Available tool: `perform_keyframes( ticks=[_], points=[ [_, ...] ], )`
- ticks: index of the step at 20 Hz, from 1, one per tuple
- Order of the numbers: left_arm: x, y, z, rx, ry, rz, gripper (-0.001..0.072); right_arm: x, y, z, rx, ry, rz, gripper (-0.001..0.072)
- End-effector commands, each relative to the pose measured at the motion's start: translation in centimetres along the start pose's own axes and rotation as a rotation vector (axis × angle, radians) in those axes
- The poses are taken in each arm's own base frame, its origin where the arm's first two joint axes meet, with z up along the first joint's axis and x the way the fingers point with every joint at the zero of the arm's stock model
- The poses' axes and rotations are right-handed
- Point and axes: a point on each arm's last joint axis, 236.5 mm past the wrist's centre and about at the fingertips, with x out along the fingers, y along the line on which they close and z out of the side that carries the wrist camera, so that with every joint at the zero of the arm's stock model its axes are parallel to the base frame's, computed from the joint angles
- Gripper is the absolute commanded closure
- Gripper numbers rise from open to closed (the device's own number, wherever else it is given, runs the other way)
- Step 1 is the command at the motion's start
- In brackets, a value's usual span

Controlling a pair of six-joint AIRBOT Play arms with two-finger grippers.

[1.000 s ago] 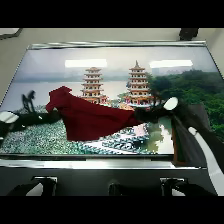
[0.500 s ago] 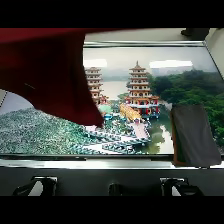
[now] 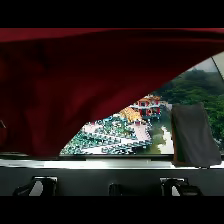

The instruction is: Fold the shirts.

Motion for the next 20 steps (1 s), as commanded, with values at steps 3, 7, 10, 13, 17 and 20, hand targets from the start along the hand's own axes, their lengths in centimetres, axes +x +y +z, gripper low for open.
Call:
perform_keyframes(
  ticks=[3,7,10,13,17,20],
  points=[
    [3.8,3.4,-10.5,-0.048,0.371,0.013,0.0681,1.8,-4.6,-12.3,-0.08,0.578,-0.207,0.0674],
    [8.7,5.2,-25.7,-0.111,0.722,-0.073,0.0681,6.8,-5.3,-20.8,-0.117,0.949,-0.229,0.0674],
    [12.2,4.7,-34.6,-0.093,0.828,-0.136,0.0681,11.7,-5.9,-25.4,-0.11,1.072,-0.241,0.0673],
    [16.6,4.9,-40.9,-0.131,0.893,-0.126,0.068,17.9,-6.6,-29.7,-0.075,1.115,-0.265,0.0672],
    [23.0,5.6,-44.9,-0.225,0.868,-0.092,0.068,27.5,-5.6,-32.7,0.065,0.946,-0.225,0.0672],
    [26.9,6.6,-44.9,-0.232,0.817,-0.073,0.068,32.5,-3.0,-30.1,0.302,0.716,-0.165,0.0649]
  ],
)
